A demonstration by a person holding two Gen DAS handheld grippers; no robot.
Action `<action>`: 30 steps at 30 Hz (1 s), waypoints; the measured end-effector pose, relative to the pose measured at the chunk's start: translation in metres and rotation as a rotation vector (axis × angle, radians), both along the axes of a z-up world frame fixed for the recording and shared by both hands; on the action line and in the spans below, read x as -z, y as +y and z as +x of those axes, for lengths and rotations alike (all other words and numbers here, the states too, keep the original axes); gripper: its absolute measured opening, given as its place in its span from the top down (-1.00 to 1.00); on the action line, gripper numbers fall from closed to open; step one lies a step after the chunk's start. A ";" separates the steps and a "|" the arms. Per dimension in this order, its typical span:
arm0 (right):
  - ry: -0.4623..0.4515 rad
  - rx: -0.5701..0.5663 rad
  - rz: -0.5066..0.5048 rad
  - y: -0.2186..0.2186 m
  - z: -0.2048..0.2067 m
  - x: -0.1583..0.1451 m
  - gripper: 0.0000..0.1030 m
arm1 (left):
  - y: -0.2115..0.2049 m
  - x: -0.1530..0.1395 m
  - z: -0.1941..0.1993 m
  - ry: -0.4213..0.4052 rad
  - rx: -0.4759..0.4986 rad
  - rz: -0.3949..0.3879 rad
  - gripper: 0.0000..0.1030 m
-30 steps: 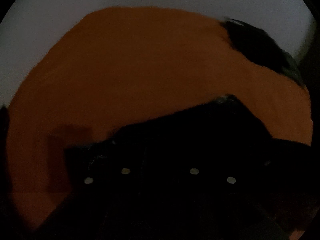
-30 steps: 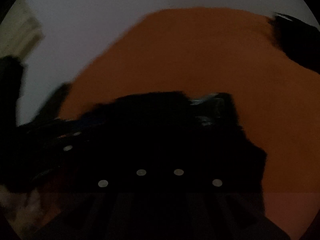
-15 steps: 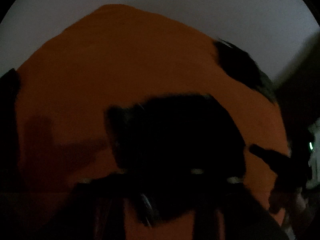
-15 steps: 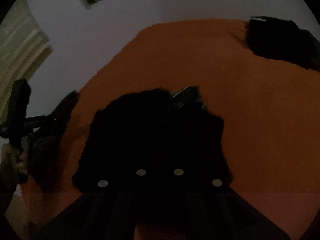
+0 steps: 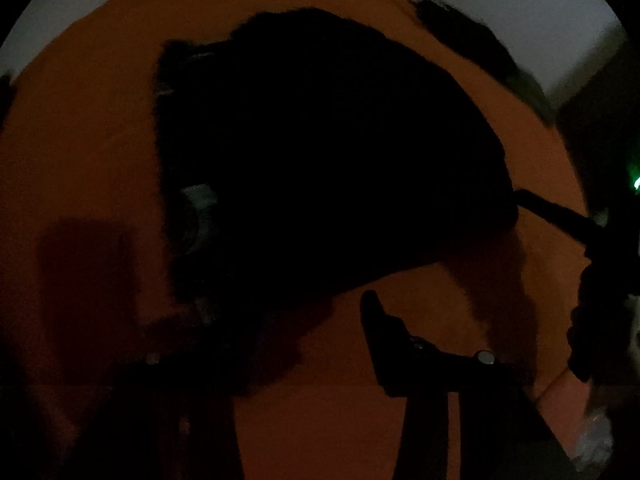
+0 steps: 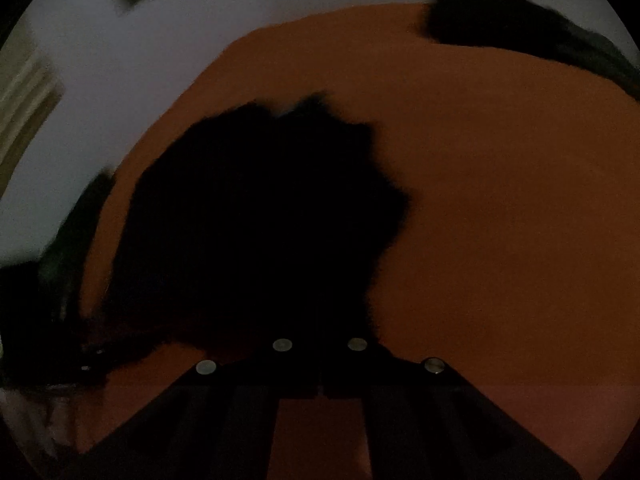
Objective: Fold clothes
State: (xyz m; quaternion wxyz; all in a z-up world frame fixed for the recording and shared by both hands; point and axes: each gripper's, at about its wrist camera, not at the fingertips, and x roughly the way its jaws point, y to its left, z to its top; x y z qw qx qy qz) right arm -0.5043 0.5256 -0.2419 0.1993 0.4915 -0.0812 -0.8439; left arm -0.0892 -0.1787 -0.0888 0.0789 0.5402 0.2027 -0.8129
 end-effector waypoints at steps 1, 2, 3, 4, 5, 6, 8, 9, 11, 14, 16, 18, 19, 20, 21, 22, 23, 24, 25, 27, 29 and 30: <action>-0.005 0.030 -0.010 0.013 -0.002 -0.002 1.00 | -0.011 -0.004 0.011 -0.018 -0.040 -0.035 0.09; -0.011 0.043 -0.032 0.026 -0.002 -0.004 1.00 | -0.020 -0.007 0.022 -0.021 -0.062 -0.033 0.09; -0.015 0.048 -0.059 0.037 -0.001 -0.006 1.00 | -0.029 -0.010 0.033 -0.015 -0.070 -0.004 0.09; -0.015 0.045 -0.079 0.043 0.003 -0.006 1.00 | -0.037 -0.011 0.042 -0.009 -0.077 0.029 0.09; -0.020 0.040 -0.100 0.048 0.008 -0.005 1.00 | -0.043 -0.011 0.049 -0.002 -0.085 0.065 0.09; -0.031 0.032 -0.125 0.051 0.013 0.000 1.00 | -0.048 -0.011 0.055 0.006 -0.095 0.100 0.09; -0.054 0.007 -0.173 0.053 0.021 0.009 1.00 | -0.052 -0.009 0.064 0.022 -0.115 0.161 0.06; -0.061 -0.008 -0.180 0.050 0.022 0.014 1.00 | -0.051 -0.007 0.065 0.029 -0.119 0.180 0.06; -0.075 -0.043 -0.190 0.043 0.024 0.023 1.00 | -0.049 -0.001 0.063 0.034 -0.122 0.212 0.05; -0.096 -0.077 -0.189 0.026 0.024 0.032 1.00 | -0.043 0.004 0.050 0.021 -0.116 0.236 0.05; -0.109 -0.101 -0.203 0.012 0.025 0.035 0.98 | -0.037 0.000 0.047 0.027 -0.114 0.258 0.05; -0.105 -0.147 -0.181 -0.006 0.031 0.037 0.82 | -0.034 -0.004 0.045 0.043 -0.108 0.244 0.05; -0.093 -0.177 -0.151 -0.016 0.036 0.038 0.75 | -0.035 -0.006 0.044 0.049 -0.108 0.223 0.05; -0.061 -0.213 -0.080 -0.027 0.041 0.039 0.72 | -0.037 -0.009 0.043 0.053 -0.111 0.195 0.05; -0.018 -0.246 0.018 -0.037 0.049 0.041 0.70 | -0.040 -0.012 0.045 0.059 -0.117 0.168 0.05; 0.015 -0.268 0.093 -0.043 0.055 0.042 0.70 | -0.045 -0.015 0.049 0.066 -0.120 0.156 0.05; 0.065 -0.297 0.156 -0.050 0.064 0.039 0.70 | -0.050 -0.018 0.052 0.076 -0.115 0.159 0.05; 0.143 -0.338 0.214 -0.060 0.076 0.030 0.70 | -0.055 -0.021 0.056 0.084 -0.110 0.162 0.05; 0.222 -0.379 0.272 -0.070 0.089 0.021 0.70 | -0.059 -0.024 0.059 0.092 -0.114 0.158 0.04; 0.387 -0.455 0.390 -0.090 0.112 0.006 0.68 | -0.071 -0.028 0.066 0.113 -0.137 0.149 -0.01; 0.624 -0.544 0.554 -0.120 0.143 -0.006 0.46 | -0.081 -0.031 0.069 0.125 -0.170 0.139 -0.03; 0.722 -0.584 0.625 -0.134 0.158 -0.007 0.39 | -0.088 -0.033 0.071 0.127 -0.196 0.139 -0.04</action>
